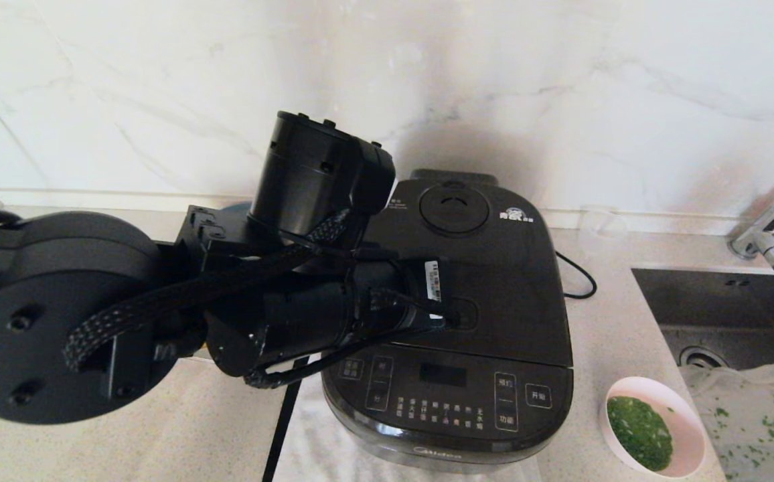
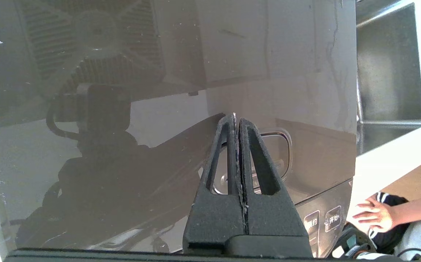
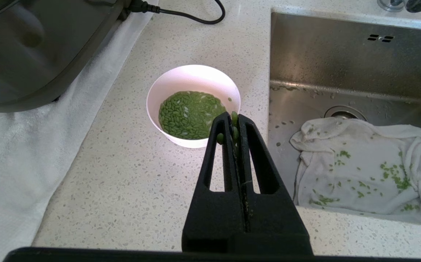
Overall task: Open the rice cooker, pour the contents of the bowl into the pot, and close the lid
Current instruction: Open the rice cooker
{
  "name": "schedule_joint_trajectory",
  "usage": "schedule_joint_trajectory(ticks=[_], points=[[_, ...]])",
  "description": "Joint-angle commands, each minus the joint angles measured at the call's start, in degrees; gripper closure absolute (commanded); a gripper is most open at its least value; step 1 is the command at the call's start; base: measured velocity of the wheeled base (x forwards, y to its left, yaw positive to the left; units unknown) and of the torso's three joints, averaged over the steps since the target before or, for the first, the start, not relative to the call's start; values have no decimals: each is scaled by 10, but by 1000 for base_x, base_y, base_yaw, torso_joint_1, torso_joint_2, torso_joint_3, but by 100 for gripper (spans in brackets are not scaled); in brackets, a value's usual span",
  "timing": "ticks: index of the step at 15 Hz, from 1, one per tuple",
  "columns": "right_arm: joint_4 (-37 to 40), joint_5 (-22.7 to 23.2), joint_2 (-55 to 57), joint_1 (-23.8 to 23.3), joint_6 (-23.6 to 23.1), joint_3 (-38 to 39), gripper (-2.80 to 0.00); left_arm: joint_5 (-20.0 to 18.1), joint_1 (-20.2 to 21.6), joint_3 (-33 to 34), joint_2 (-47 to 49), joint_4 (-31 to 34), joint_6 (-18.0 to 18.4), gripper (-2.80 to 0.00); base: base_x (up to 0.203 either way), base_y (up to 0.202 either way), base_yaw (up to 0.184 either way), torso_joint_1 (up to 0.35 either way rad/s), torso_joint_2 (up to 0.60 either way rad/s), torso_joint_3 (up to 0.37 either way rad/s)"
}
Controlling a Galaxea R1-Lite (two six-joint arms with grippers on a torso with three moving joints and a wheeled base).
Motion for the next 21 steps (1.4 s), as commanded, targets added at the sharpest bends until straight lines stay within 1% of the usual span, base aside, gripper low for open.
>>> schedule_joint_trajectory(ticks=[1,9,13,17,19,21], points=[[0,0,0,0,0,0,0,-1,1,3,1,3,-3,0,0,0,0,0,0,0],[0,0,0,0,0,0,0,-6,-2,46,-26,4,-4,0,0,0,0,0,0,0],[0,0,0,0,0,0,0,-8,-7,69,-19,2,-4,0,0,0,0,0,0,0],[0,0,0,0,0,0,0,0,-6,50,-29,-4,-5,0,0,0,0,0,0,0],[0,0,0,0,0,0,0,1,-5,35,-62,-5,-6,0,0,0,0,0,0,0],[0,0,0,0,0,0,0,1,-3,-1,-94,-2,-6,0,0,0,0,0,0,0]])
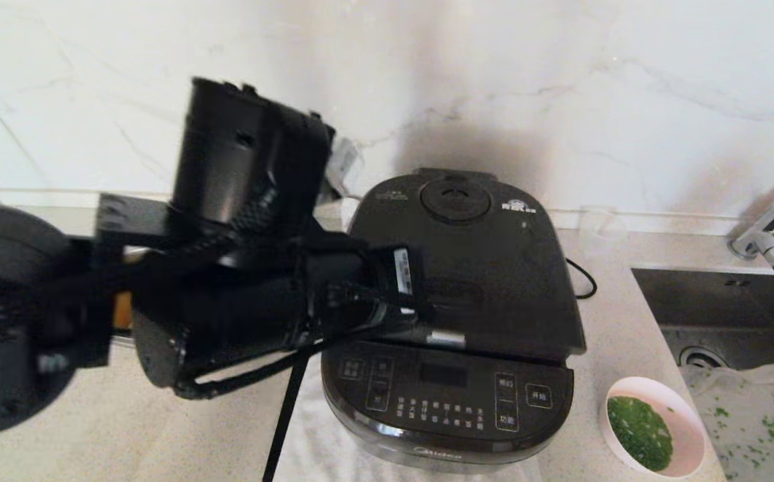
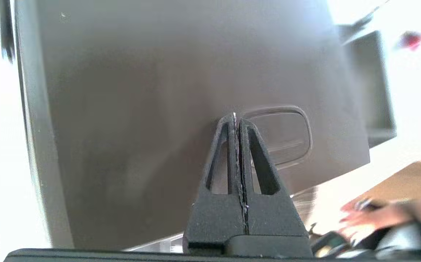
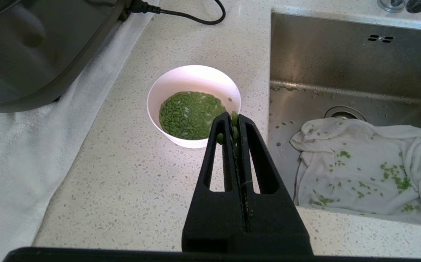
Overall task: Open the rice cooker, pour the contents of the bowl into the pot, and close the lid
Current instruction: Open the rice cooker
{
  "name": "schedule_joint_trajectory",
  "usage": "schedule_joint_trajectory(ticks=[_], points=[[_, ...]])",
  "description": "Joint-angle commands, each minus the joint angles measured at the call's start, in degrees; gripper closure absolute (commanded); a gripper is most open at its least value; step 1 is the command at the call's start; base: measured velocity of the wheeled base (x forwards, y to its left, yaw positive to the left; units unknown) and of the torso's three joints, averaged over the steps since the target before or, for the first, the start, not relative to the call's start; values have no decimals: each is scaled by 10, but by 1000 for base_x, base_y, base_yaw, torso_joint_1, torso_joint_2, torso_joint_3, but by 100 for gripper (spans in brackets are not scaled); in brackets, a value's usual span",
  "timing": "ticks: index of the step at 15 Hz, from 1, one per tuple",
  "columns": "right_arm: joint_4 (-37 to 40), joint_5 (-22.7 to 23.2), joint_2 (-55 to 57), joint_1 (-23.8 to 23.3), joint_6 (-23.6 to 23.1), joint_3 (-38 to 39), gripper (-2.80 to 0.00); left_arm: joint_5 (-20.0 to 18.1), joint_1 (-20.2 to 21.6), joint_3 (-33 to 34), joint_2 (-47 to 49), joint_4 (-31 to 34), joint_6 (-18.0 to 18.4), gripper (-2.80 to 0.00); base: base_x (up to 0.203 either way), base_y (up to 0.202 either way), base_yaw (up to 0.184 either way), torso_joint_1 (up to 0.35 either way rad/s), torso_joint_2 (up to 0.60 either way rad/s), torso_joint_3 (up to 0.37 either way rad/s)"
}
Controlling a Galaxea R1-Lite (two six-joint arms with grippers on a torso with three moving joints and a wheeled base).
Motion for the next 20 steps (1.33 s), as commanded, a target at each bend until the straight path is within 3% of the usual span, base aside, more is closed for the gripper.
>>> schedule_joint_trajectory(ticks=[1,5,7,9,12,17,20], points=[[0,0,0,0,0,0,0,3,0,-31,-51,-1,-2,0,0,0,0,0,0,0],[0,0,0,0,0,0,0,6,0,-64,-126,1,13,0,0,0,0,0,0,0],[0,0,0,0,0,0,0,6,-1,-89,-168,12,37,0,0,0,0,0,0,0],[0,0,0,0,0,0,0,2,-2,-104,-216,35,63,0,0,0,0,0,0,0],[0,0,0,0,0,0,0,-12,-15,-94,-275,103,68,0,0,0,0,0,0,0],[0,0,0,0,0,0,0,-135,-19,48,-326,200,73,0,0,0,0,0,0,0],[0,0,0,0,0,0,0,-169,-20,116,-312,207,73,0,0,0,0,0,0,0]])
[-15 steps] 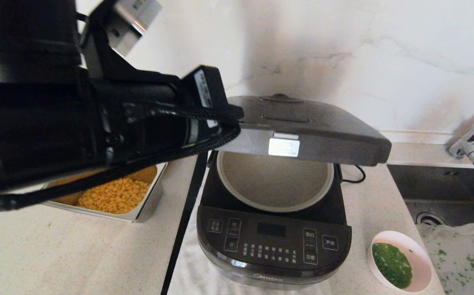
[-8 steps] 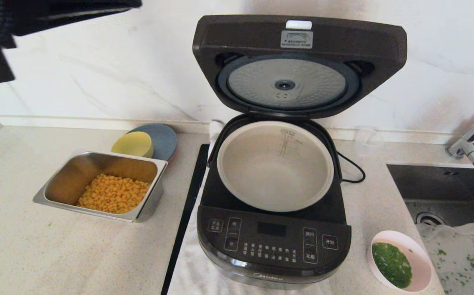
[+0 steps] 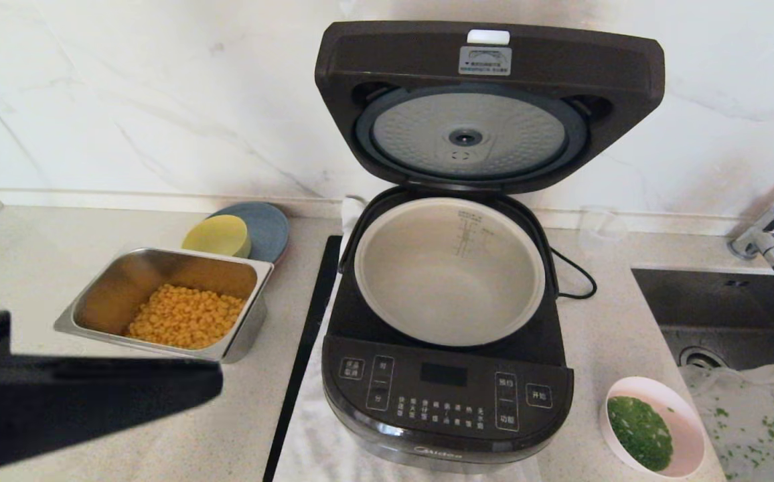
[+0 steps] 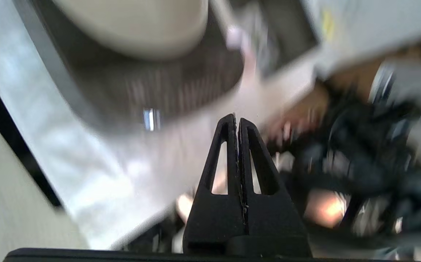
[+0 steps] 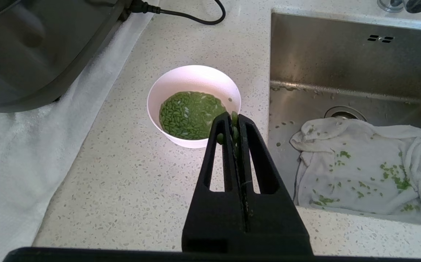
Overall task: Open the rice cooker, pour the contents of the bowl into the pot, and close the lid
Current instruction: Open the rice cooker
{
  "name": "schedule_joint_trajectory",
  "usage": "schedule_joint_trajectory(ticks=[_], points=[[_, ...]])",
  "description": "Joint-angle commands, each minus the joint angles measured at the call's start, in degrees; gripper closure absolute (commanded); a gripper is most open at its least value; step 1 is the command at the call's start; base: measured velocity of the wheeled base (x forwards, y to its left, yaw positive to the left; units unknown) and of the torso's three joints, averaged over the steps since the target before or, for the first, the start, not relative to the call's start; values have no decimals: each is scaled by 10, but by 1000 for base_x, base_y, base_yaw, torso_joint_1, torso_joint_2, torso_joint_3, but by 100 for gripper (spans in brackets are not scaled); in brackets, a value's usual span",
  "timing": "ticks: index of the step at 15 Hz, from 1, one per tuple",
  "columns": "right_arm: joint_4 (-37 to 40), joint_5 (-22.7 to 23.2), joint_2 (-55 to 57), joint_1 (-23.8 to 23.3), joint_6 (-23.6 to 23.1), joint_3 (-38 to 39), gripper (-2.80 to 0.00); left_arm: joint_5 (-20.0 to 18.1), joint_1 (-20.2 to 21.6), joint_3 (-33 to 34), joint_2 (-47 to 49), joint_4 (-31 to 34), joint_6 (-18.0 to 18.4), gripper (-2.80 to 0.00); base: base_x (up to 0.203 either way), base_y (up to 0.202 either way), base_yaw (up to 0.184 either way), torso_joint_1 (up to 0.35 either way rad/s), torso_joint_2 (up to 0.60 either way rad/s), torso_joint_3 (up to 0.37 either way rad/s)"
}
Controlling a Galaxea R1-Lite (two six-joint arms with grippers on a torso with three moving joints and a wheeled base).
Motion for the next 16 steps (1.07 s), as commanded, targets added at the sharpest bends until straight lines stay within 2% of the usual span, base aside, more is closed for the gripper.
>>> schedule_joint_trajectory(ticks=[1,4,6,7,9,10,11,14,16], points=[[0,0,0,0,0,0,0,-4,-1,26,29,-20,-3,0,0,0,0,0,0,0],[0,0,0,0,0,0,0,0,-1,1,98,-92,-1,0,0,0,0,0,0,0],[0,0,0,0,0,0,0,4,-1,-41,137,-108,-1,0,0,0,0,0,0,0],[0,0,0,0,0,0,0,22,-2,-65,161,-110,-1,0,0,0,0,0,0,0],[0,0,0,0,0,0,0,105,-15,-114,212,-119,1,0,0,0,0,0,0,0],[0,0,0,0,0,0,0,145,-24,-127,230,-136,4,0,0,0,0,0,0,0],[0,0,0,0,0,0,0,168,-29,-130,242,-168,7,0,0,0,0,0,0,0],[0,0,0,0,0,0,0,183,-29,-141,282,-255,18,0,0,0,0,0,0,0],[0,0,0,0,0,0,0,198,-29,-170,306,-268,27,0,0,0,0,0,0,0]])
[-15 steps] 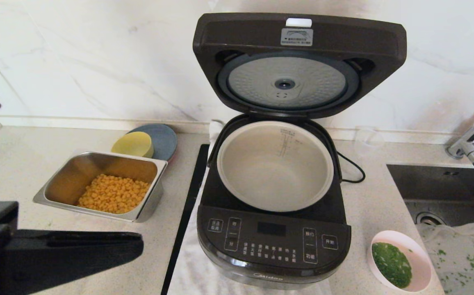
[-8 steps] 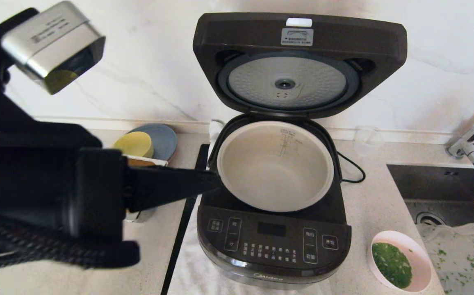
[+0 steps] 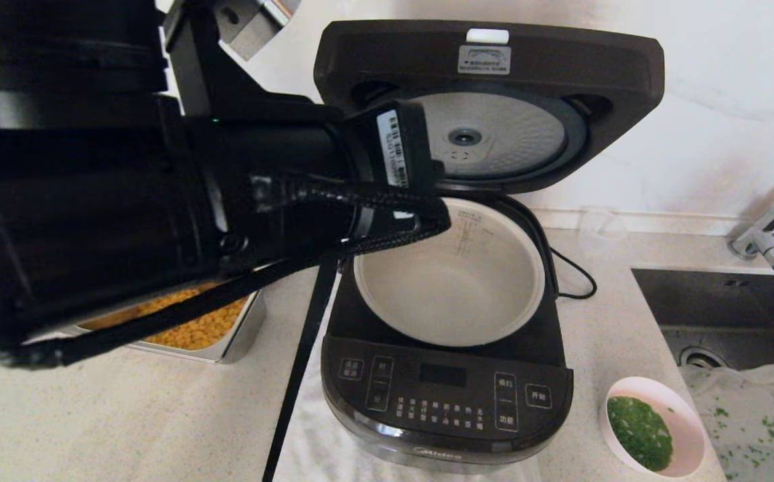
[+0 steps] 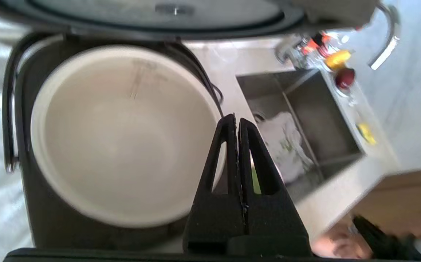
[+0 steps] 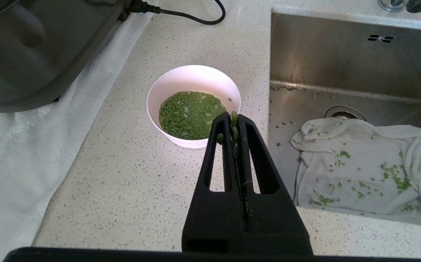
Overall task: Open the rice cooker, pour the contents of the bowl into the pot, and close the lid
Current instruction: Open the rice cooker
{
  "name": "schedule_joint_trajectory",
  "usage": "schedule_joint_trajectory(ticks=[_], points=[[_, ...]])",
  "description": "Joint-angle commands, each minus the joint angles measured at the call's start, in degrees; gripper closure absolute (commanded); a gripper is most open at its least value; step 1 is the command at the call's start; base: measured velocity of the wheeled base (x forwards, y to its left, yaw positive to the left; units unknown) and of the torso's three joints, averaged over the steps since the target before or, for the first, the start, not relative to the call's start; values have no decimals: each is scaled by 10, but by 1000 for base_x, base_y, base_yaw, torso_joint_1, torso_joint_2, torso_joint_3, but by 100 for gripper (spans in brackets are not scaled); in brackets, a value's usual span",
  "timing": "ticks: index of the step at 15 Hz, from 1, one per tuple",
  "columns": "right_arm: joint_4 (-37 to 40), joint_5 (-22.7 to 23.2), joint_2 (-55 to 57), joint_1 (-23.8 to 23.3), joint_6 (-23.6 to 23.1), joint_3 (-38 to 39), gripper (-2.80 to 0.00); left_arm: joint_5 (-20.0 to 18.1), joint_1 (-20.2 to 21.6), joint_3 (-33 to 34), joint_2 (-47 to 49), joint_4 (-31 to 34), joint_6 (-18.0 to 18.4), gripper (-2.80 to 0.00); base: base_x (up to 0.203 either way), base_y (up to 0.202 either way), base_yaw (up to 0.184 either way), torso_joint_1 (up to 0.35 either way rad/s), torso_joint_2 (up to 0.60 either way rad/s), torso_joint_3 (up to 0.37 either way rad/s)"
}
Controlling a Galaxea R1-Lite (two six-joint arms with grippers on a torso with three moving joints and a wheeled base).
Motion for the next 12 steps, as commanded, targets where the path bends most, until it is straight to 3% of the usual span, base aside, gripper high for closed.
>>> schedule_joint_trajectory(ticks=[1,4,10,12], points=[[0,0,0,0,0,0,0,16,0,-35,47,-5,8,0,0,0,0,0,0,0],[0,0,0,0,0,0,0,39,1,-72,70,-5,19,0,0,0,0,0,0,0],[0,0,0,0,0,0,0,42,7,-143,88,-5,62,0,0,0,0,0,0,0],[0,0,0,0,0,0,0,64,8,-146,102,-8,80,0,0,0,0,0,0,0]])
